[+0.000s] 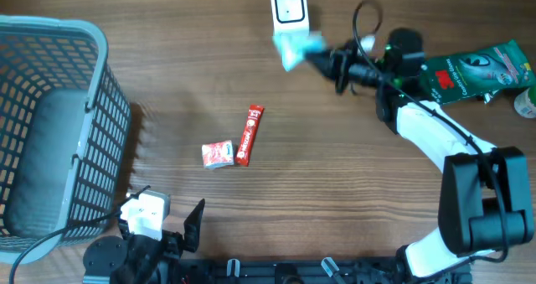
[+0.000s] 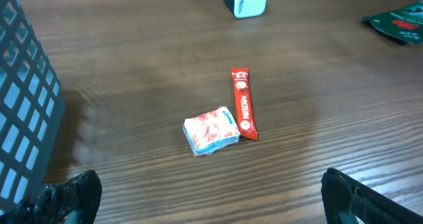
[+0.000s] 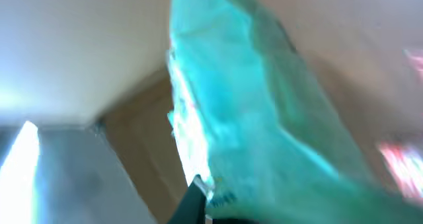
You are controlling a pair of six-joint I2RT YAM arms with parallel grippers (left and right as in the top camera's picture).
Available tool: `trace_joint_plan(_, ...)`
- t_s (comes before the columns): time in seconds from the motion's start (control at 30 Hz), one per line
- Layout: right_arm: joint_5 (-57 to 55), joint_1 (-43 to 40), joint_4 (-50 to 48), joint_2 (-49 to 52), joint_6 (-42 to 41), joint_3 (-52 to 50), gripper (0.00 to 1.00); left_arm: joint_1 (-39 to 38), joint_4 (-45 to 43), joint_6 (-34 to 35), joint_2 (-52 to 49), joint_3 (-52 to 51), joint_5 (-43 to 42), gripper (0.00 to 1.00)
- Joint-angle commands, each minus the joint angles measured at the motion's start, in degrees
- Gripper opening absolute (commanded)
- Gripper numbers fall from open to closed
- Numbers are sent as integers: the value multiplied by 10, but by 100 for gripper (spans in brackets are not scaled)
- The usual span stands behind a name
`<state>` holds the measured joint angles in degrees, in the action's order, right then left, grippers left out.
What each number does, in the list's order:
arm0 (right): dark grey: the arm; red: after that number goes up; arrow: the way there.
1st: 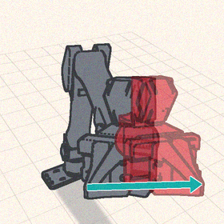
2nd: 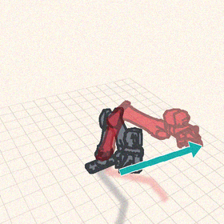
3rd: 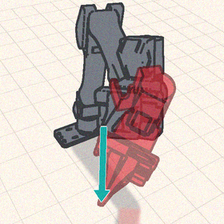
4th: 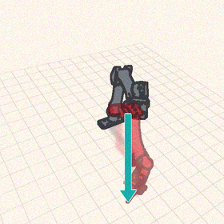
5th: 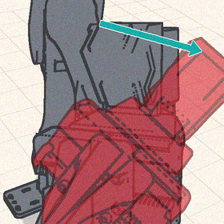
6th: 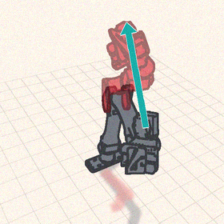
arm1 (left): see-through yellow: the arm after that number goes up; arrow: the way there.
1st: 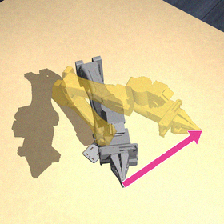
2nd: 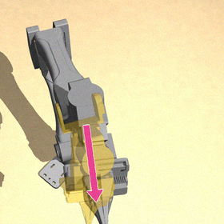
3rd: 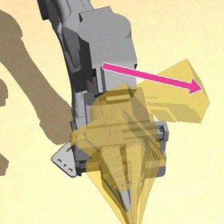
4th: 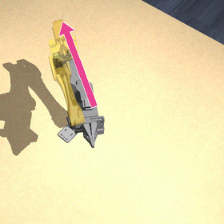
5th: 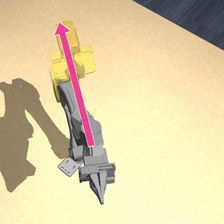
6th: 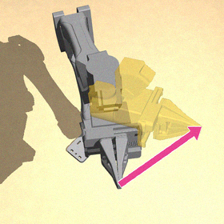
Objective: Scan the item barcode
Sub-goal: 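Hold the wipes pack under the scanner, turning it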
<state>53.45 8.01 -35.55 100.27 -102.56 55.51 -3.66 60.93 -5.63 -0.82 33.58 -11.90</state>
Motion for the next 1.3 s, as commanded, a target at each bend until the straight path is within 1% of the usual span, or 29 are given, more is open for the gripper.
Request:
trace_joint_plan(0.0, -178, 1, -46, -3, 119, 7, 5, 0, -1, 5, 3, 0, -7, 100)
trace_joint_plan(0.03, -226, 3, -16, -3, 105, 7, 5, 0, -1, 5, 3, 0, -7, 100)
trace_joint_plan(0.13, -310, 13, 39, -3, 89, 7, 5, 0, -1, 5, 3, 0, -7, 100)
trace_joint_plan(0.17, -370, 24, 56, -3, 90, 7, 5, 0, -1, 5, 3, 0, -7, 100)
trace_joint_plan(0.27, -518, 62, 60, -3, 90, 7, 5, 0, -1, 5, 3, 0, -7, 100)
trace_joint_plan(0.3, -555, 73, 61, -3, 89, 7, 5, 0, -1, 5, 3, 0, -7, 100)
trace_joint_plan(0.37, -591, 91, 60, 4, 72, 10, 5, 0, -1, 5, 3, 0, -7, 100)
trace_joint_plan(0.4, -593, 97, 60, 18, 60, 19, 5, 0, -1, 5, 3, 0, -7, 100)
trace_joint_plan(0.5, -590, 101, 60, 80, 66, 73, 5, 0, -1, 5, 3, 0, -7, 100)
trace_joint_plan(0.6, -577, 101, 62, 149, 100, 152, 5, 0, -1, 5, 3, 0, -7, 100)
trace_joint_plan(0.67, -566, 102, 98, 201, 126, 232, 5, 0, -1, 5, 3, 0, -7, 100)
trace_joint_plan(0.73, -566, 102, 124, 231, 125, 276, 5, 0, -1, 5, 3, 0, -7, 100)
trace_joint_plan(0.8, -566, 106, 129, 262, 125, 315, 5, 0, -1, 5, 3, 0, -7, 100)
trace_joint_plan(0.97, -583, 108, 131, 283, 131, 328, 5, 0, -1, 5, 3, 0, -7, 100)
trace_joint_plan(1.0, -583, 108, 131, 283, 142, 328, 5, 0, -1, 5, 3, 0, -7, 100)
trace_joint_plan(1.1, -560, 105, 131, 278, 211, 328, 4, 0, -1, 5, 3, 0, -7, 100)
trace_joint_plan(1.17, -530, 95, 168, 267, 224, 328, 5, 0, -1, 5, 3, 0, -7, 100)
trace_joint_plan(1.2, -513, 86, 223, 255, 229, 328, 5, 0, -1, 5, 3, 0, -7, 100)
trace_joint_plan(1.23, -502, 78, 274, 243, 240, 328, 8, 0, -1, 5, 3, 0, -7, 100)
trace_joint_plan(1.27, -490, 71, 314, 232, 280, 328, 22, 0, -1, 5, 3, 0, -7, 100)
